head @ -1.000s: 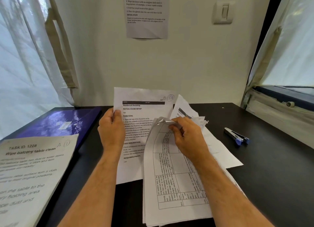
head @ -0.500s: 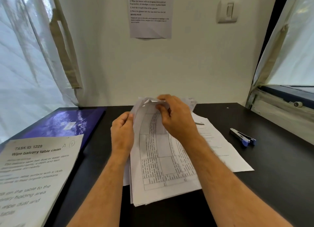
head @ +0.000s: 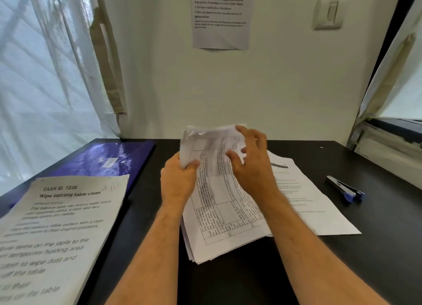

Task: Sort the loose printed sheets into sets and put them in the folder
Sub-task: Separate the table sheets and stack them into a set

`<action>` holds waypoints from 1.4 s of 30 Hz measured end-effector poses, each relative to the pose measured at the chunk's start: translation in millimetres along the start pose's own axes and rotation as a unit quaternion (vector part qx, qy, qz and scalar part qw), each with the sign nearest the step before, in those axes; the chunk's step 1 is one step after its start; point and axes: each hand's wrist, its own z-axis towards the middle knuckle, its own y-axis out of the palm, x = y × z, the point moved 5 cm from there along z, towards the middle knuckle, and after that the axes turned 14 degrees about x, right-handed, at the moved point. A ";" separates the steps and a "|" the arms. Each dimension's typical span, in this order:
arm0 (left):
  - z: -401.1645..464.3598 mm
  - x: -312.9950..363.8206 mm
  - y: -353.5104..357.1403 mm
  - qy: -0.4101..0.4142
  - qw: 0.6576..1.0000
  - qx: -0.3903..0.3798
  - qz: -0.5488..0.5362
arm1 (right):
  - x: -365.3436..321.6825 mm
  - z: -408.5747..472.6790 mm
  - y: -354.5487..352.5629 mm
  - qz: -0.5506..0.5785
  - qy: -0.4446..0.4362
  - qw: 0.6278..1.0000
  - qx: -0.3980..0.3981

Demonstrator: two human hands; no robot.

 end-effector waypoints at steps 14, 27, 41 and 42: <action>18.3 -37.2 -9.2 -0.291 0.927 -0.029 -0.235 | 59.8 -29.9 -24.6 -0.102 0.295 0.923 -0.225; 33.7 -39.4 -24.4 -0.302 0.879 -0.037 -0.368 | 45.0 -22.7 -26.8 0.040 0.302 0.939 -0.160; 13.8 -47.3 -11.4 -0.376 0.882 -0.156 -0.238 | 38.7 -23.7 -31.1 0.271 0.444 0.825 -0.221; 11.9 -46.9 -9.9 -0.376 0.884 -0.165 -0.224 | 40.4 -25.5 -31.8 0.278 0.459 0.813 -0.226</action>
